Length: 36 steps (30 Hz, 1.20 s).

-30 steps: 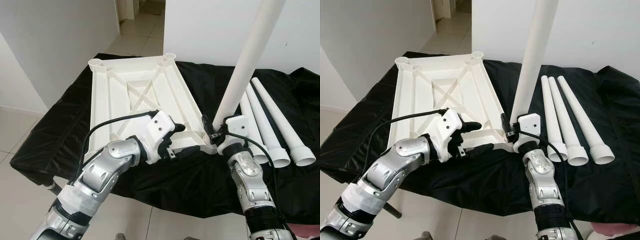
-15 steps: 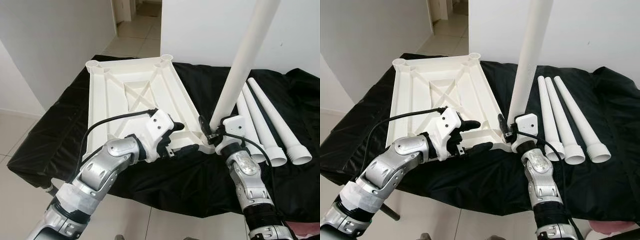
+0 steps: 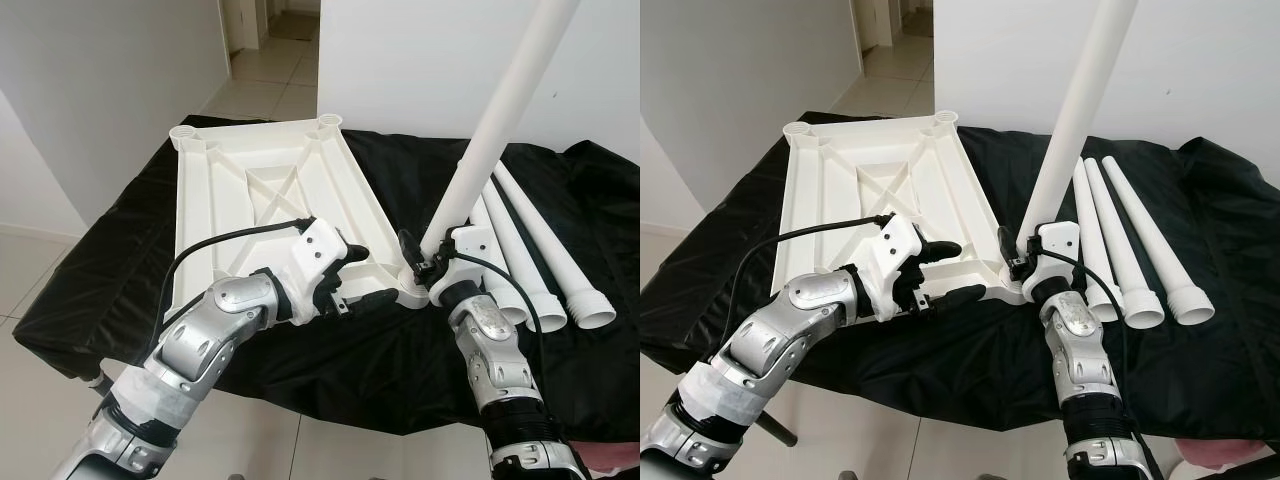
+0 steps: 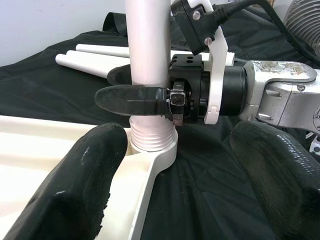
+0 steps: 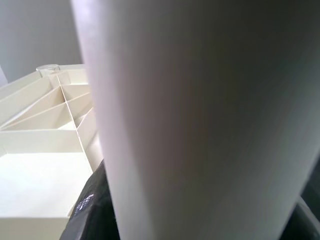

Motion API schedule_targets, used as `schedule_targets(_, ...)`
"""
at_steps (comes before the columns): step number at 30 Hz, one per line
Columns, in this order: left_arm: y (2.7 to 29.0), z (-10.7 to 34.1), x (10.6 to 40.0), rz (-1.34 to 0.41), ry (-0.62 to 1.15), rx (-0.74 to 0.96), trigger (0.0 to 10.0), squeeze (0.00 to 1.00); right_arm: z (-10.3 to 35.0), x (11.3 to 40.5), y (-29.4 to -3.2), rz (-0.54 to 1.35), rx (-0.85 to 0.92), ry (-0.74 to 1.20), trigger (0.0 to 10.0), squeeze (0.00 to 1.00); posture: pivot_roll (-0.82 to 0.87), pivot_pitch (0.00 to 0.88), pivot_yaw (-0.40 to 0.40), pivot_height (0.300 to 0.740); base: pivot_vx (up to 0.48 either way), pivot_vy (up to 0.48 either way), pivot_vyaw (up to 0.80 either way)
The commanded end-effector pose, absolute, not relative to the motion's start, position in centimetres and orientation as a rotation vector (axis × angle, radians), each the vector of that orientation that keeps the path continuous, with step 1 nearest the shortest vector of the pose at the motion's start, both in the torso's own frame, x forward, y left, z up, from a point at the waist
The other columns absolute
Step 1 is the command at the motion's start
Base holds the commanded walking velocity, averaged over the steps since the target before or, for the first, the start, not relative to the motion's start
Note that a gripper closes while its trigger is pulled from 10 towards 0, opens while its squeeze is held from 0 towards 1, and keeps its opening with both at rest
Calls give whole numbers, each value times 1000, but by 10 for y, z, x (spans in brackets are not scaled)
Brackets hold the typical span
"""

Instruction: Building children table

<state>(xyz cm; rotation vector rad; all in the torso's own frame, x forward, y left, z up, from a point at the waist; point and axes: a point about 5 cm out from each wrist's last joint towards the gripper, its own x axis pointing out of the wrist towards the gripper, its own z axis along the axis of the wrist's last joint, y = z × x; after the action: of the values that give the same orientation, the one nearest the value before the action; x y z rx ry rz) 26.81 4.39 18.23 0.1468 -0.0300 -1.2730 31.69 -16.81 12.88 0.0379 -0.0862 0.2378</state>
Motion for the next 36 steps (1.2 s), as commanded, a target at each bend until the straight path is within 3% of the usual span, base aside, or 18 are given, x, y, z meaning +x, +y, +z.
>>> schedule_targets(1, 41, 183, 262, -1403, -22, 164, 10000, 0, 100, 312, -166, 228, 93, 65, 10000, 0, -80, 0, 11, 740, 0, 0, 0)
schedule_targets(10, 42, 184, 261, -1401, -22, 162, 10000, 0, 101, 307, -158, 247, 59, 37, 10000, 0, -76, 0, 5, 740, 0, 0, 0)
schedule_targets(17, 42, 184, 261, -1399, -22, 159, 10000, 0, 107, 302, -151, 143, 82, -18, 10000, 0, -75, 0, 1, 740, 0, 0, 0)
schedule_targets(25, 41, 184, 262, -1404, -25, 166, 10000, 0, 109, 298, -143, -143, 92, -32, 10000, 0, -70, 0, -9, 740, 0, 0, 0)
schedule_targets(31, 41, 184, 263, -1399, -30, 166, 10000, 0, 109, 296, -122, -107, 119, -20, 10000, 0, -68, 0, -17, 740, 0, 0, 0)
schedule_targets(36, 39, 183, 262, -1401, -31, 166, 10000, 0, 111, 296, -128, -130, 108, -32, 10000, 0, -66, 0, -23, 740, 0, 0, 0)
